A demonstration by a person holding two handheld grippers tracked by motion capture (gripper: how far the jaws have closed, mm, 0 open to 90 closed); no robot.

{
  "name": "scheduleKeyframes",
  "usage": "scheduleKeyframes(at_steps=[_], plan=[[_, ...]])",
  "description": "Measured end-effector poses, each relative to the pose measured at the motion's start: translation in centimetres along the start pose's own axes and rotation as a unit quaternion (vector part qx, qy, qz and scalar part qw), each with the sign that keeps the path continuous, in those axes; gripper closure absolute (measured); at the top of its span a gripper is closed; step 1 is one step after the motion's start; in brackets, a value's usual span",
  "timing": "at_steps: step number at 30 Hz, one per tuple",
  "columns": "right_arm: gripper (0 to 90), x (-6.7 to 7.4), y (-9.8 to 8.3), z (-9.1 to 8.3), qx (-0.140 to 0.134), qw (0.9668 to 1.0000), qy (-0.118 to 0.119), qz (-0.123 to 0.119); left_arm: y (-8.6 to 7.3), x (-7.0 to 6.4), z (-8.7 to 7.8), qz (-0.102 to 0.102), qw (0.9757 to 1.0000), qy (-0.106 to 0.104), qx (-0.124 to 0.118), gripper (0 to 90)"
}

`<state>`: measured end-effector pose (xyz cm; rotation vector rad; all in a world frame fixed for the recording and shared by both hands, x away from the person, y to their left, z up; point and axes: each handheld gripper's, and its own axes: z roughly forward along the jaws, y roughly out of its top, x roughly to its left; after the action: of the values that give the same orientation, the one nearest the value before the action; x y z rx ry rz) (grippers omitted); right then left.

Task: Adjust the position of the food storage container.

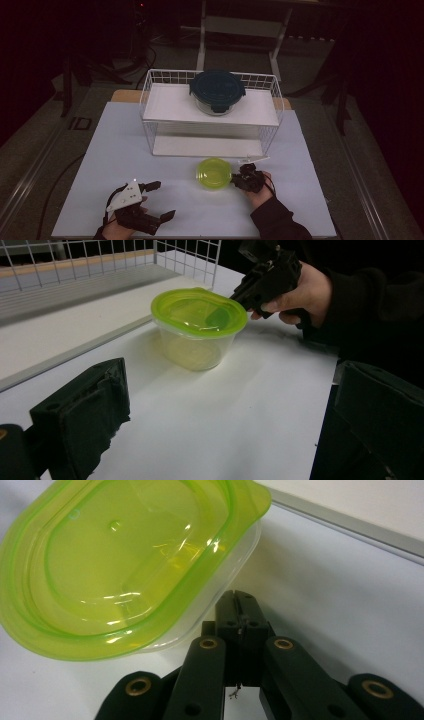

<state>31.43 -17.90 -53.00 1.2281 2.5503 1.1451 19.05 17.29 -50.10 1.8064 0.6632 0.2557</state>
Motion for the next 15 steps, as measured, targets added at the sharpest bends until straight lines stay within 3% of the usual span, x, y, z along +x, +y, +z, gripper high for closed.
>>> scheduleKeyframes(at_steps=[15], plan=[[89.7, 1.3, 0.7, 1.5, 0.008, 0.9997, 0.024, -0.006, 0.0, 0.1, -0.1, -0.001, 1.0000, 0.000, -0.001, 0.5]])
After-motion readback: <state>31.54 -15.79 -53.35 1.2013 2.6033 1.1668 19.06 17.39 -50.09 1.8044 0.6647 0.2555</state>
